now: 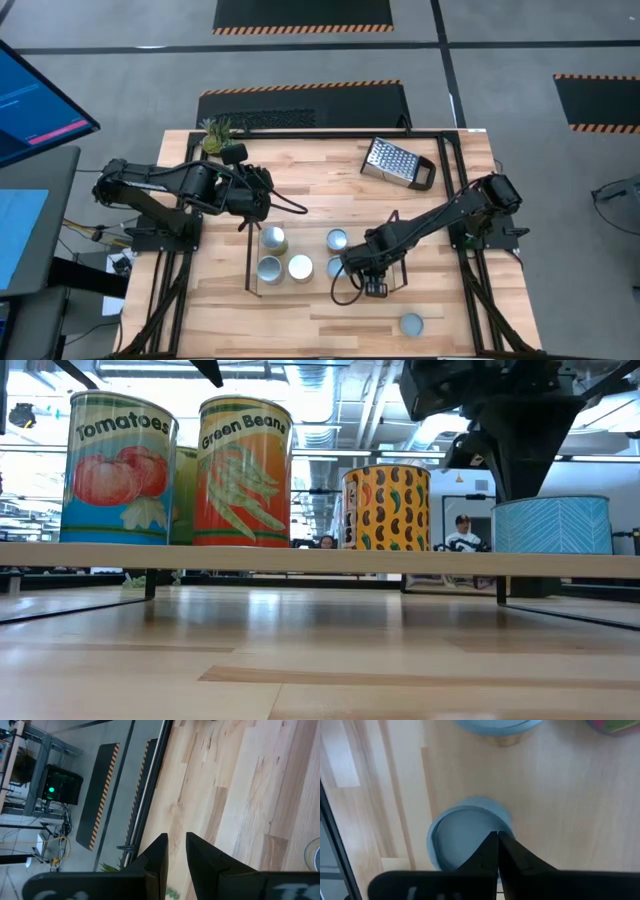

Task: Pick and place cans onto a shelf
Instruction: Put the canned salmon on the shelf

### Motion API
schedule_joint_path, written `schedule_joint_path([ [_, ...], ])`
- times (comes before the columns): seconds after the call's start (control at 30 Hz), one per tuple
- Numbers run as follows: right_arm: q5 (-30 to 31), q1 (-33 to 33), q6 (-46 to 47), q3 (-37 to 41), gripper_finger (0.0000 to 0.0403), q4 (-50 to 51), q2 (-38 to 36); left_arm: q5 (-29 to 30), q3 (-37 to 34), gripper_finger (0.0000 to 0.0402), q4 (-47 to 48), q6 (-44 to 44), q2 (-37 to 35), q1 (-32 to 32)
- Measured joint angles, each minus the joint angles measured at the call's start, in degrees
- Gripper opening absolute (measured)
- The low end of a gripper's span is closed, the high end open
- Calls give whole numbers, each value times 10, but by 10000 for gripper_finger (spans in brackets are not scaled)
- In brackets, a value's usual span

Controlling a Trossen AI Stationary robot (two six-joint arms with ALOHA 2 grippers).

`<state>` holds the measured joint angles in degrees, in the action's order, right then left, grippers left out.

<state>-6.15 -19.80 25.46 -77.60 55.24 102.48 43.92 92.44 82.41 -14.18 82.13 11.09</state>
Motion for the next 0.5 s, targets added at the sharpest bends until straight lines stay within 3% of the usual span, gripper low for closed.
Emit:
schedule_joint_path([
  [0.5, 2, 18, -12, 0, 28, 9, 0, 0, 0, 57, 0, 0, 0, 0],
])
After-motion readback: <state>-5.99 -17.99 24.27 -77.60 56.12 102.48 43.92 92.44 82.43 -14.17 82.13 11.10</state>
